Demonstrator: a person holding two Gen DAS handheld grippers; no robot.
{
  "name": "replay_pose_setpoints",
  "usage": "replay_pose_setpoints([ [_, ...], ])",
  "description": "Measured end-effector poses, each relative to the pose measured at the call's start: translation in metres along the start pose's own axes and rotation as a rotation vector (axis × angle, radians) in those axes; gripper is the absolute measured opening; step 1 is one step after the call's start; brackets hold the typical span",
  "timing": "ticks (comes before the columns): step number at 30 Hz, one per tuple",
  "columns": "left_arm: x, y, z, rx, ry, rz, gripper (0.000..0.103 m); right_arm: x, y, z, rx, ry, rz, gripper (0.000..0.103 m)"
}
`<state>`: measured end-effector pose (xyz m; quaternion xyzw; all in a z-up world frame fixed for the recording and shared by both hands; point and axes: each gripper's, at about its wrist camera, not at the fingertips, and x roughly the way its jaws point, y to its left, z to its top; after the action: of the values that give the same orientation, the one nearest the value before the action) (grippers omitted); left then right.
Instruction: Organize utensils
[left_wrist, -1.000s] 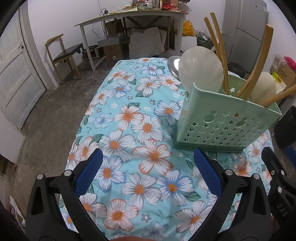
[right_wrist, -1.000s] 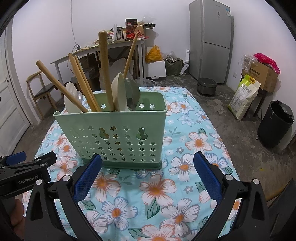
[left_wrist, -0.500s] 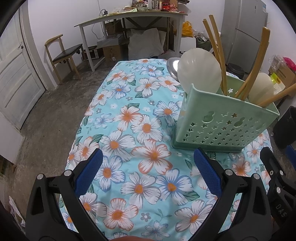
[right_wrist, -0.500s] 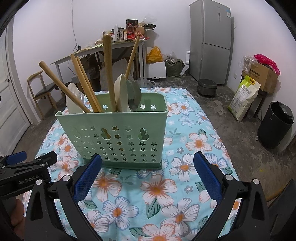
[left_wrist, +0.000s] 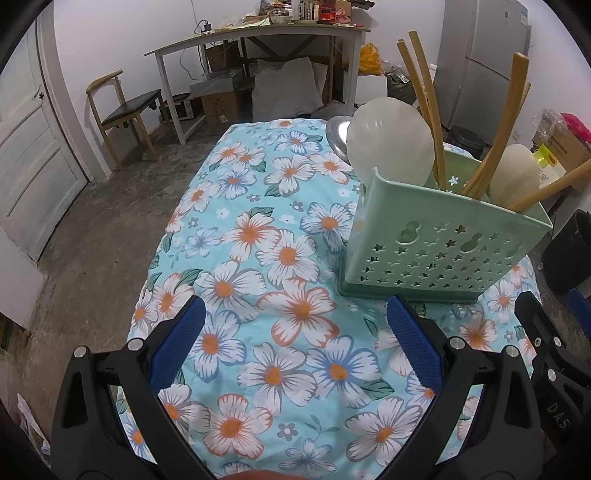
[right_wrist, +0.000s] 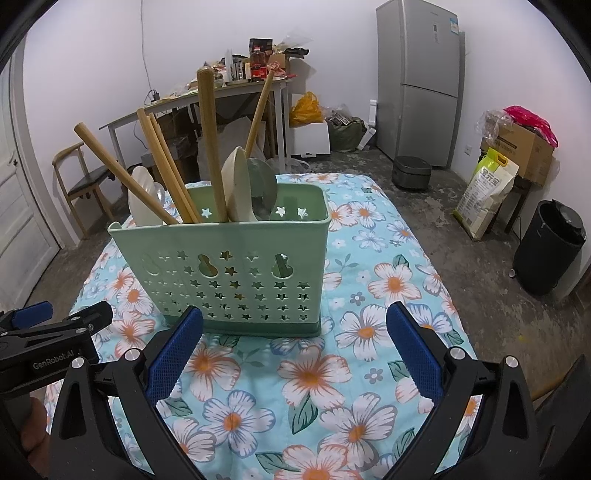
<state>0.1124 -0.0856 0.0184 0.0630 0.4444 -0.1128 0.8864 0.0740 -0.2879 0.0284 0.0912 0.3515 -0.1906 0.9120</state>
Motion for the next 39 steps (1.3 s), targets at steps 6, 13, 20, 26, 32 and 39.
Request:
replay_pose_setpoints([
  [6,-0.0013,-0.0021,0.0013,0.002,-0.001,-0.002,0.095,0.0,-0.0006,-0.0002,0.002,-0.001,0.0,0.097],
  [13,-0.0008,-0.0014,0.0009,0.002,0.0,-0.002,0.095,0.0,-0.0006,-0.0002,0.002,0.0,-0.001,0.097],
  [20,-0.0014,-0.0027,0.0017,0.002,0.0,-0.002,0.095,0.0005,-0.0037,0.0012,0.01,-0.002,-0.002,0.097],
  [26,-0.0013,-0.0025,0.0016,0.003,0.002,-0.002,0.095,0.0008,-0.0034,0.0009,0.012,-0.001,-0.001,0.097],
  [32,-0.001,-0.0024,0.0017,0.0,0.001,-0.003,0.095,0.0006,-0.004,0.0006,0.014,0.0,-0.001,0.097],
  [39,-0.0013,-0.0027,0.0019,0.001,0.001,-0.003,0.095,0.0007,-0.004,0.0008,0.012,0.0,-0.001,0.097],
])
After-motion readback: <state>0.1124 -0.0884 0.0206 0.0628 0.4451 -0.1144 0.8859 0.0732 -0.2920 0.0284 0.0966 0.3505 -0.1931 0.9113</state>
